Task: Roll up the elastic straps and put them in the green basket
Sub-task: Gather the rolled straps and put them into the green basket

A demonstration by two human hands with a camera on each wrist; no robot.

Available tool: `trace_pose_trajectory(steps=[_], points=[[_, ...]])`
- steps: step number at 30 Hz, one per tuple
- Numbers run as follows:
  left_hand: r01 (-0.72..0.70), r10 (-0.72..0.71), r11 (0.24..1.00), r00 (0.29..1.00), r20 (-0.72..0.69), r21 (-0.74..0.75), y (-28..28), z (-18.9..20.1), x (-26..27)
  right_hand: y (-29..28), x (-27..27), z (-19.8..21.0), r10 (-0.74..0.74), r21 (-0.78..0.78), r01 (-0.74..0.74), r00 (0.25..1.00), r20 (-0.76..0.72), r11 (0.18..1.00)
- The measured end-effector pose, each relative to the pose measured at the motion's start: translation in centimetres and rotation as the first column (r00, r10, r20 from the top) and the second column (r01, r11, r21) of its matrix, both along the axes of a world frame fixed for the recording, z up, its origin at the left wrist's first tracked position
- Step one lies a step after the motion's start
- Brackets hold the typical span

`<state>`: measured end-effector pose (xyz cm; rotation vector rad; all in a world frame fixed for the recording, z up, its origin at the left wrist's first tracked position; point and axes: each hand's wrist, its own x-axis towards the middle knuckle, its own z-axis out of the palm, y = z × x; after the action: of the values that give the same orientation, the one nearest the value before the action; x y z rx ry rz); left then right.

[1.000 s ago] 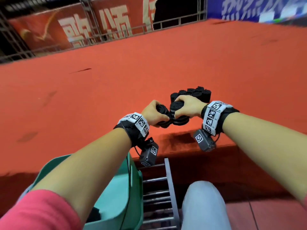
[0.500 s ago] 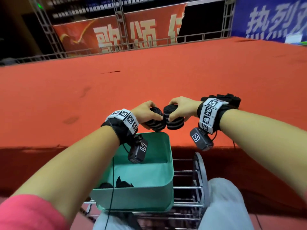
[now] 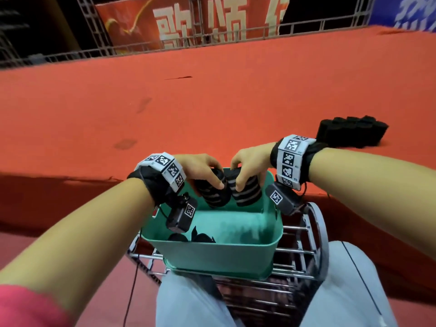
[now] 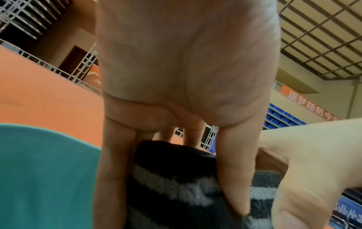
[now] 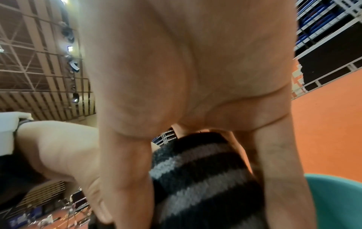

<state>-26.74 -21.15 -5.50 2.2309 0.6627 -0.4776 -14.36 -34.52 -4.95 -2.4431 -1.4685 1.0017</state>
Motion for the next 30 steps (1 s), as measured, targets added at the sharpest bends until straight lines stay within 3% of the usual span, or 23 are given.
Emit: trace_pose_trajectory(steps=[4,12,17,21,25,27,30], points=[[0.098,-0.097,0.995,0.990,-0.102,0.011,0.4,-2.6,0.4,1.0,-0.5,-1.7,0.069,-0.107,-0.068,0.998,0.004,0.992],[0.160,-0.167,0.986,0.951,-0.262,-0.046,0.6,-6.4,1.5,3.9,-0.3,-5.5,0.165,-0.343,-0.164,0.986,-0.026,0.925],[0.218,-0.241,0.970,0.921,-0.306,-0.105,0.9,-8.6,2.3,5.6,-0.4,-6.2,0.127,-0.442,-0.180,0.981,-0.147,0.879],[0.206,-0.258,0.961,0.906,-0.335,-0.182,1.1,-9.8,2.9,6.2,-0.1,-6.5,0.071,-0.468,-0.127,0.988,-0.135,0.875],[0.226,-0.285,0.955,0.880,-0.381,-0.191,0.5,-10.5,3.3,7.1,0.1,-8.6,0.106,-0.657,-0.155,0.988,-0.114,0.737],[0.237,-0.304,0.949,0.859,-0.411,-0.206,0.1,-11.3,3.4,6.8,-0.3,-8.5,0.103,-0.662,-0.142,0.990,-0.098,0.736],[0.264,-0.341,0.936,0.848,-0.406,-0.235,-0.5,-12.1,3.5,5.3,-1.1,-6.8,0.121,-0.483,-0.108,0.993,-0.005,0.869]])
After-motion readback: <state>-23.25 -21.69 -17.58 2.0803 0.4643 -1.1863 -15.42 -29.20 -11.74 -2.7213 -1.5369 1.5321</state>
